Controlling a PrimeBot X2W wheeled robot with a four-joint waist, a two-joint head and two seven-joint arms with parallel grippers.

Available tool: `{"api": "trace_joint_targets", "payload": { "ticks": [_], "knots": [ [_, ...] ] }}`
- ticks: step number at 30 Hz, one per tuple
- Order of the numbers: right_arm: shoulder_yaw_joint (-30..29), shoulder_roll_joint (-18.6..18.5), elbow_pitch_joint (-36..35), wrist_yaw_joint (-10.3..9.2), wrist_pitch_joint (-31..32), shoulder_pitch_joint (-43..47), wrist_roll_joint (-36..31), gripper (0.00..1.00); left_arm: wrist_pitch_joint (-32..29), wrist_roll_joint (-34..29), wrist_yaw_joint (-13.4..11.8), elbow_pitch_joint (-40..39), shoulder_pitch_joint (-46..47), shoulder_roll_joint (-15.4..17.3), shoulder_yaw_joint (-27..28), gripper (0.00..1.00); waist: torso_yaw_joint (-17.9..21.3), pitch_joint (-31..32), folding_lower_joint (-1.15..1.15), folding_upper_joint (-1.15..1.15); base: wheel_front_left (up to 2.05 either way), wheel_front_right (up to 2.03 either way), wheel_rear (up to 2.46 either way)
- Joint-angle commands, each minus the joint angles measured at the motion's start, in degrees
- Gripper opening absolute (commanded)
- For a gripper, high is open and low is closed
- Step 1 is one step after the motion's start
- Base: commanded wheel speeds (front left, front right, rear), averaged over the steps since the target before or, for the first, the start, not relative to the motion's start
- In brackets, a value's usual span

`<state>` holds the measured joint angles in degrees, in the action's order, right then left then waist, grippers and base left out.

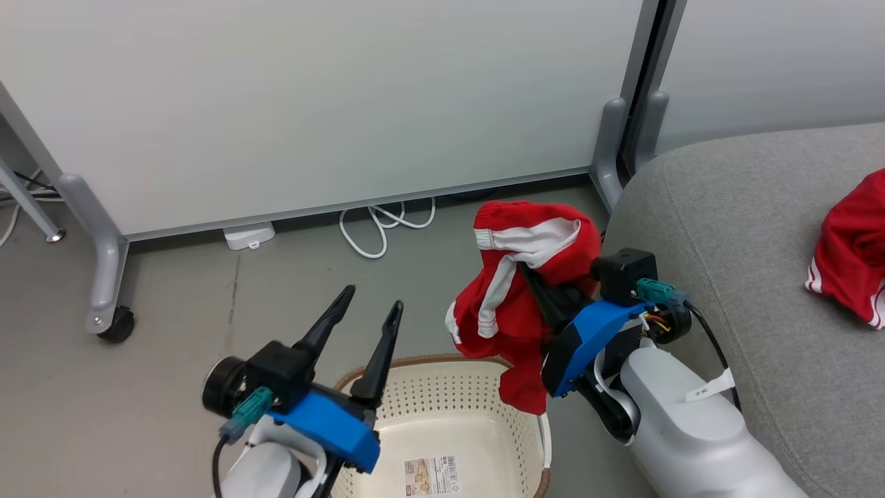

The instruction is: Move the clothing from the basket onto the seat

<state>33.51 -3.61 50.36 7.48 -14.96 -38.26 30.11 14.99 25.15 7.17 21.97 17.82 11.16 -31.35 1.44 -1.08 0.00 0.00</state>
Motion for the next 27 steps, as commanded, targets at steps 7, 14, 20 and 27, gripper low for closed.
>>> {"api": "trace_joint_targets", "payload": {
  "ticks": [7,14,20,27],
  "knots": [
    [-1.81,-0.72,-1.50,0.03,-0.32,1.40,-1.89,0.00,0.30,-6.23,0.33,-4.59,-9.57,-1.18,10.46,1.00,0.09,-0.32,0.00,0.00,0.00,0.00,0.00],
    [-2.79,-0.68,-1.72,0.03,-0.33,2.12,-2.58,0.00,0.30,-8.23,0.28,-5.79,-12.64,-2.70,13.81,1.00,0.20,-0.36,0.00,0.00,0.00,0.00,0.00],
    [-3.17,-0.56,-1.88,0.03,-0.33,2.07,-2.81,0.00,0.30,-8.53,0.29,-6.06,-12.95,-2.89,13.97,1.00,0.67,-0.65,0.00,0.00,0.00,0.00,0.00],
    [-4.37,-0.79,-2.72,0.03,-0.33,1.86,-3.77,0.00,0.29,-8.50,0.30,-6.41,-13.10,-2.36,14.56,1.00,3.59,-1.29,0.00,0.00,0.00,0.00,0.00]
  ]
}}
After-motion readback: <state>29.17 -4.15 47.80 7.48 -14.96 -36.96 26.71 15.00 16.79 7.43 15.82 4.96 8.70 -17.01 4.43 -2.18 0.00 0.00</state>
